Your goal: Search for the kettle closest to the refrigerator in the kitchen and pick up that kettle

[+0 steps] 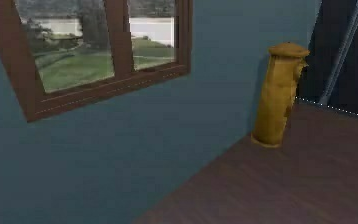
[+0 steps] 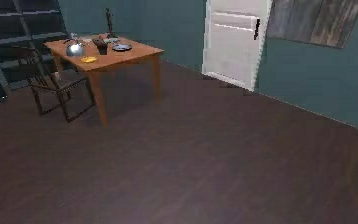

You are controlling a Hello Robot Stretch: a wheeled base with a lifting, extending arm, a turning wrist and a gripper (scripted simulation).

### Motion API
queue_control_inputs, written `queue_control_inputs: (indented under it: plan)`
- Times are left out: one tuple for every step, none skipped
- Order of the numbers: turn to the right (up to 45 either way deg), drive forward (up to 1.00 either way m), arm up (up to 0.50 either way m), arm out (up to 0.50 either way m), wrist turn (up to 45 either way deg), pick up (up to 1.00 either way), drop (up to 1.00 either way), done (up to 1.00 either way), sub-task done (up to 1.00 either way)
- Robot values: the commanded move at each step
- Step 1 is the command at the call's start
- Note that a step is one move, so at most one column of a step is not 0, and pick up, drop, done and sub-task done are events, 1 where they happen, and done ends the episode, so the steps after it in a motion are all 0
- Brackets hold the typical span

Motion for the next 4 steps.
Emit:
queue_control_inputs:
  plan:
    - [45.0, 0.0, 0.0, 0.0, 0.0, 0.0, 0.0, 0.0, 0.0]
    - [0.0, 1.0, 0.0, 0.0, 0.0, 0.0, 0.0, 0.0, 0.0]
    - [0.0, 1.0, 0.0, 0.0, 0.0, 0.0, 0.0, 0.0, 0.0]
    - [0.0, 0.4, 0.0, 0.0, 0.0, 0.0, 0.0, 0.0, 0.0]
